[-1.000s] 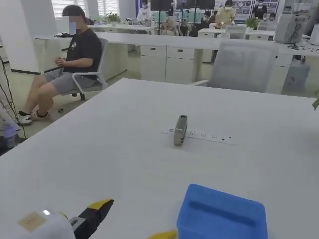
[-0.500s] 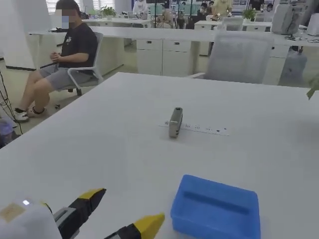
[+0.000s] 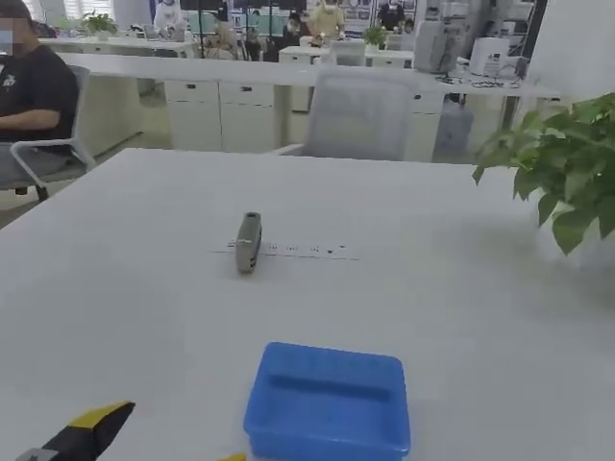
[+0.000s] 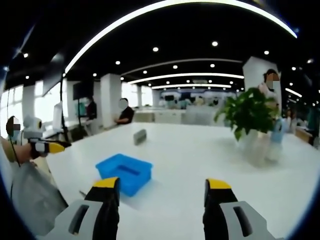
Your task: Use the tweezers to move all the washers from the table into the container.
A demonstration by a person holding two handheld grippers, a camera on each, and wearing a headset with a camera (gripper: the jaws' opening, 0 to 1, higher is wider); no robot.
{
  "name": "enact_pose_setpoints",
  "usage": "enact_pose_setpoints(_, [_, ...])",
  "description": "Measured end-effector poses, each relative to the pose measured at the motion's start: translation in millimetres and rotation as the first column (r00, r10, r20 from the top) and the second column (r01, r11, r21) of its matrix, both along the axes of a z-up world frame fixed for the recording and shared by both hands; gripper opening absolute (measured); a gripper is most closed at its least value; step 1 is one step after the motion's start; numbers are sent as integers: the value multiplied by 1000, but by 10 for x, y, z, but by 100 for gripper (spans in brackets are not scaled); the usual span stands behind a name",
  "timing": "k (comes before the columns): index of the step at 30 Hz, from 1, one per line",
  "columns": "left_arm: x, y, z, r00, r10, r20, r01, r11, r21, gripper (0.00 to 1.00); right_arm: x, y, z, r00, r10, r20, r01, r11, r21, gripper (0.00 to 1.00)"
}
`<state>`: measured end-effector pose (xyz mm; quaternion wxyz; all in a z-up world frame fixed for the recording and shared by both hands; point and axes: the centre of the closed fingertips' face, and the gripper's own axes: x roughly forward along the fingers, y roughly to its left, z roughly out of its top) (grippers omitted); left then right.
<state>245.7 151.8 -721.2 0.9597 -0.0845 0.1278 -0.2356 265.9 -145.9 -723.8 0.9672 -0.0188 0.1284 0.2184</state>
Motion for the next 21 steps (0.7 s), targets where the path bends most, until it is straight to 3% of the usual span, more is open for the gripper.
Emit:
enact_pose_setpoints(5, [-24,-48,-15,999,-35,-10,35,999,6,67,4,1,-16,1000,-8,-6,8,1000,-23,65])
enact_pose_setpoints(9, [-22,-16,18,999,-34,-12,33,998,-44,68,-3,52,-55,1000,3,-27,-4,999,-50,65])
enact_pose_setpoints(10, [-19,-10,8,999,-35,-21,34,998,-50,68,-4,53,-54,1000,3,-27,-4,999,-53,65])
enact_pose_setpoints(12, [-28,-7,-88,995,-51,-81,47,997,-59,69,-7,45,-56,1000,-1,-30,-1,998,-58,64])
enact_pose_setpoints(14, [-66,-37,-212,980,-97,-171,84,993,-78,67,-6,6,-73,999,-9,-38,6,998,-66,63])
enact_pose_setpoints(17, [-107,-56,-365,952,-193,-237,197,980,-9,57,-10,-59,-114,998,-26,-53,20,995,-99,60])
enact_pose_setpoints(19, [-159,-128,-447,914,-292,-281,306,952,10,51,-12,-76,-125,998,-33,-56,27,992,-120,60])
enact_pose_setpoints(21, [-214,-161,-575,868,-366,-336,410,910,67,41,-19,-76,-140,997,-32,-66,23,991,-132,59])
